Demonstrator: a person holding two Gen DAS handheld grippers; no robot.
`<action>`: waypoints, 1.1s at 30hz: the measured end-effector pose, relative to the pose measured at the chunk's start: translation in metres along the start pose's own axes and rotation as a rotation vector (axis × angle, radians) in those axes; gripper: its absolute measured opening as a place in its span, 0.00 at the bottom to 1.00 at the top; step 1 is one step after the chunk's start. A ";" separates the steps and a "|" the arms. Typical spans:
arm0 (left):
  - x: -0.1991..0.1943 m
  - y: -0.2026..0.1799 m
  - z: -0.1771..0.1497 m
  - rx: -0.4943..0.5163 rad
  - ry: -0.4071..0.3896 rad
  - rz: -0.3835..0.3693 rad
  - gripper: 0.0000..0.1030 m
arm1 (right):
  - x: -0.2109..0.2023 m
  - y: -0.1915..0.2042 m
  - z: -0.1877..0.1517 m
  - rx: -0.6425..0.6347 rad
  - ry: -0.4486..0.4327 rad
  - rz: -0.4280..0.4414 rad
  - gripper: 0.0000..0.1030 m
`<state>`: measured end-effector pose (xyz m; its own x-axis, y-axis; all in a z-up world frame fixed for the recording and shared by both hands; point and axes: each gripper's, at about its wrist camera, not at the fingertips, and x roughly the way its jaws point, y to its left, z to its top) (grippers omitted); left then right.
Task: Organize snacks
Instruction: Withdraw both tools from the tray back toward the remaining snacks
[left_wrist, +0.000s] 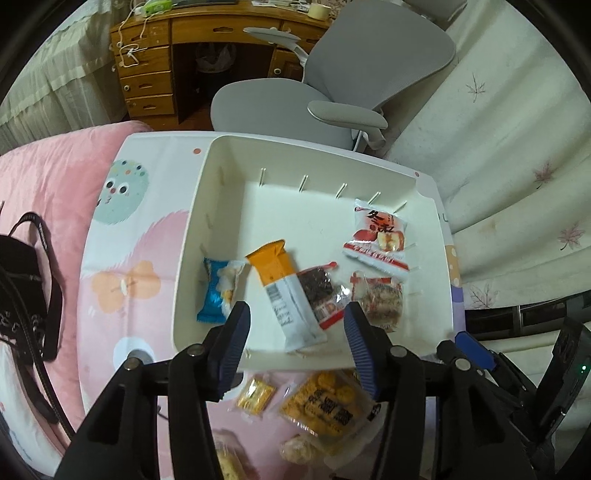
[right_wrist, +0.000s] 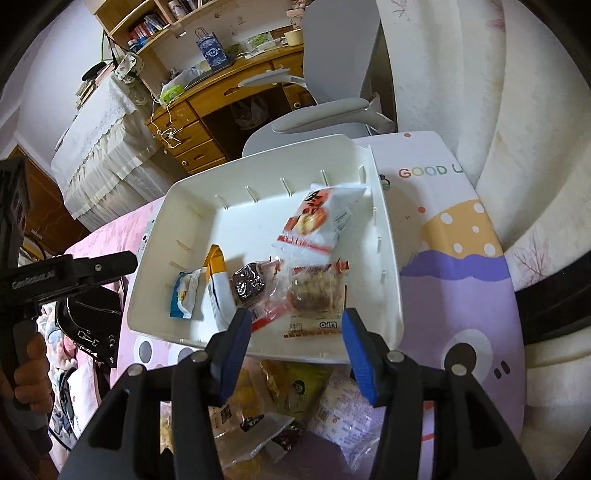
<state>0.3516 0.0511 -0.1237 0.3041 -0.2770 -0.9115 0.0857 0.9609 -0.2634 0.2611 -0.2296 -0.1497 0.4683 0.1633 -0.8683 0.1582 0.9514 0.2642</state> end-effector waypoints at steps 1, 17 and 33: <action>-0.004 0.002 -0.003 -0.003 -0.002 -0.003 0.51 | -0.003 0.001 -0.002 0.002 -0.005 0.000 0.49; -0.071 0.049 -0.066 0.048 -0.095 -0.021 0.77 | -0.056 0.030 -0.060 0.021 -0.077 -0.053 0.49; -0.075 0.088 -0.145 0.108 -0.041 -0.012 0.77 | -0.069 0.059 -0.133 0.050 -0.052 -0.091 0.49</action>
<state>0.1986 0.1565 -0.1248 0.3412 -0.2903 -0.8940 0.1909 0.9527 -0.2366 0.1226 -0.1496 -0.1297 0.4943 0.0616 -0.8671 0.2449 0.9472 0.2070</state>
